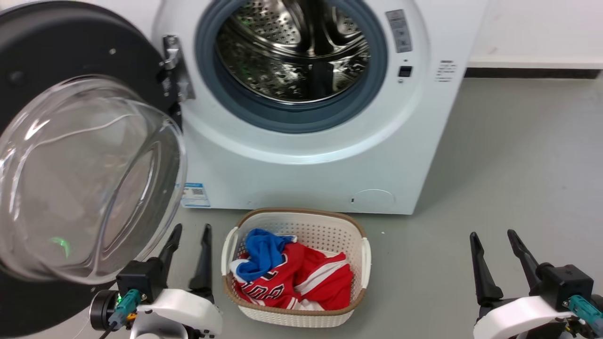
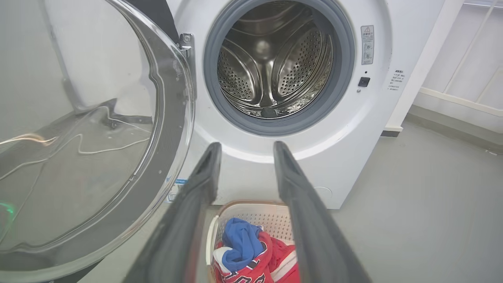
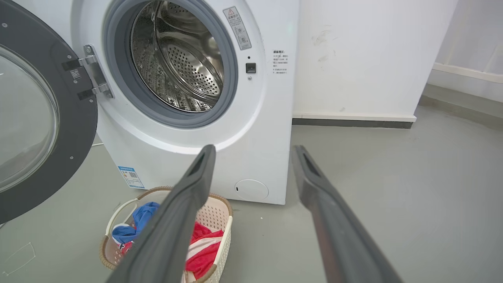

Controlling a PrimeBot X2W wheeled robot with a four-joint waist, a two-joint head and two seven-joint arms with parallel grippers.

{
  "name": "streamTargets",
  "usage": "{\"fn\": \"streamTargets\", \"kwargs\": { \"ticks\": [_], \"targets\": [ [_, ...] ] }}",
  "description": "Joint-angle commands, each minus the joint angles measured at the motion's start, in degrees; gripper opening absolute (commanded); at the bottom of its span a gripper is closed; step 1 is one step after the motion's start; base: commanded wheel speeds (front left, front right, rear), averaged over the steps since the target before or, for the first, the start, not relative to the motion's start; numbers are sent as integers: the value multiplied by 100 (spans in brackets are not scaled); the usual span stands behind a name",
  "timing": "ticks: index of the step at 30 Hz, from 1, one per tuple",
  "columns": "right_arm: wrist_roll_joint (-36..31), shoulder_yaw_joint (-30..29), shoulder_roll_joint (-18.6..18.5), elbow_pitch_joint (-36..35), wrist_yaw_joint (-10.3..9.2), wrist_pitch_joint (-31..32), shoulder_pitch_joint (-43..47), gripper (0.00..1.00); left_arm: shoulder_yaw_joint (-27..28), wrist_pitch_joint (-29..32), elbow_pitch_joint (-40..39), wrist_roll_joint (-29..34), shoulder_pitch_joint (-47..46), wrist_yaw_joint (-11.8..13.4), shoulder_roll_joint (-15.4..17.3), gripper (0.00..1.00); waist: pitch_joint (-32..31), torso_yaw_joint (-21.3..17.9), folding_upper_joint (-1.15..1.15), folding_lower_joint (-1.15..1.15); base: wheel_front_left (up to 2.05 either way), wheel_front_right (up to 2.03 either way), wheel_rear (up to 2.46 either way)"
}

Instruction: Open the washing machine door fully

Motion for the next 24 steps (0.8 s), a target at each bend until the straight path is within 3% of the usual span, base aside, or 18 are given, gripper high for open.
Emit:
{"fn": "streamTargets", "kwargs": {
  "ticks": [1,10,24],
  "targets": [
    [-3,24,7,29,-1,-18,52,100,-2,-38,48,28,-20,-8,4,100,-51,-180,0,0,0,0,0],
    [-51,190,7,71,-1,4,13,100,-33,-126,314,151,110,49,-24,100,-51,-454,0,0,0,0,0],
    [-13,334,7,218,-1,-90,-126,100,74,-185,437,245,14,32,-118,100,5,-438,0,0,0,0,0]
  ]
}}
